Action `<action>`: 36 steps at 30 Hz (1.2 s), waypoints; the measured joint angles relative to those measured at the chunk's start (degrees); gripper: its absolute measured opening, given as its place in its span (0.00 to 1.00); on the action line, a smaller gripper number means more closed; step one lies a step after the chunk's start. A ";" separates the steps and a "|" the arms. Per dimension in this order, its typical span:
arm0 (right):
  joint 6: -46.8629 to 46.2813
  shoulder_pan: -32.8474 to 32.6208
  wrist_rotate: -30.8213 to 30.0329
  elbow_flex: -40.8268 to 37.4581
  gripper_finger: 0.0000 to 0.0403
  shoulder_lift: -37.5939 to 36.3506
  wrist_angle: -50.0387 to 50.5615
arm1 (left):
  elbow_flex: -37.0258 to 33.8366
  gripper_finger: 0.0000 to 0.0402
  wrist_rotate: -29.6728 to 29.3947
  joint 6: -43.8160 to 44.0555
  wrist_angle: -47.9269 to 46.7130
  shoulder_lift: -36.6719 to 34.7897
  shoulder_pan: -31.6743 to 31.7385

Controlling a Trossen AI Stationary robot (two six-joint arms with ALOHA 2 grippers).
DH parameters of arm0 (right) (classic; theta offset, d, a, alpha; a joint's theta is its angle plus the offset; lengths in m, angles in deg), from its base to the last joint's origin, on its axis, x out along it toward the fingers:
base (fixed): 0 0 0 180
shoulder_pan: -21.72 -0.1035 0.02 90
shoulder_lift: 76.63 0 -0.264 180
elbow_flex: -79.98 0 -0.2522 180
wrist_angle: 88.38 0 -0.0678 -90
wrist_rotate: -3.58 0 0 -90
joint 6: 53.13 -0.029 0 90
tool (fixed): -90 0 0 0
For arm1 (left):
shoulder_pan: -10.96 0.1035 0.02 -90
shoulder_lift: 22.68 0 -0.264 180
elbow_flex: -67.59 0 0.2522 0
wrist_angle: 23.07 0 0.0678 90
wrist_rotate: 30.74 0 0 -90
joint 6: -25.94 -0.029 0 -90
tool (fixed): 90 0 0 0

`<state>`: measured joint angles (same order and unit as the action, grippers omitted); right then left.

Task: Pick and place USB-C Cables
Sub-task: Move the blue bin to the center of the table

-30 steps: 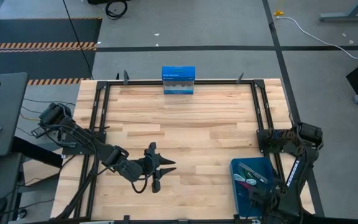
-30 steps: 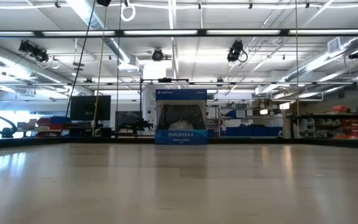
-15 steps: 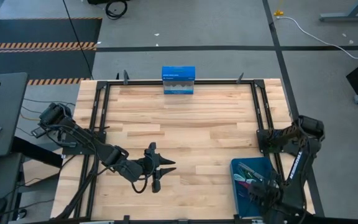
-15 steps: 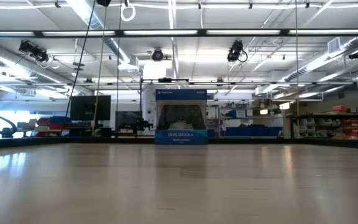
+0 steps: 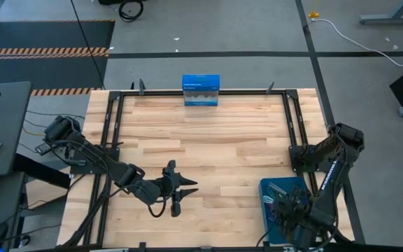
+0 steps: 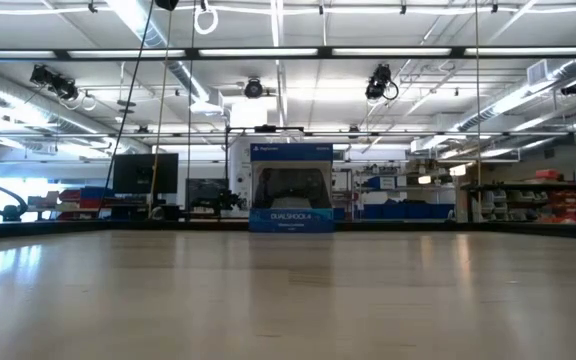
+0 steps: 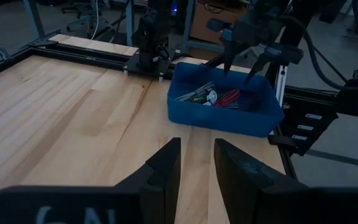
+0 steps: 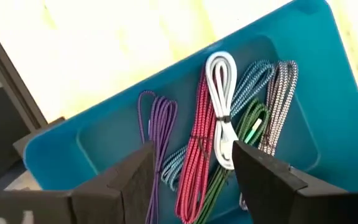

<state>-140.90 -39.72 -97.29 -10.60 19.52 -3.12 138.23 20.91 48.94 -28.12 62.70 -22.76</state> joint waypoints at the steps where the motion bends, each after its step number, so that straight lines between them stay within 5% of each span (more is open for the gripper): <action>1: 0.20 0.16 -0.20 0.00 0.55 0.19 -0.02 | 0.00 0.26 0.00 -0.02 0.00 0.00 0.00; 17: 7.39 1.24 -4.65 0.00 0.55 0.27 -11.43 | 0.00 0.26 0.02 0.39 0.00 0.00 -0.02; 29: -5.13 8.72 0.36 0.00 0.53 0.27 -7.07 | 0.00 0.26 0.02 0.88 0.02 0.04 -0.02; 36: -3.74 14.53 4.48 -0.01 0.53 0.27 -6.56 | 0.00 0.26 0.02 1.44 0.00 0.04 -0.02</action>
<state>-144.64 -25.19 -92.81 -10.62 19.79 -9.68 138.23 20.93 50.39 -28.12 62.74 -22.78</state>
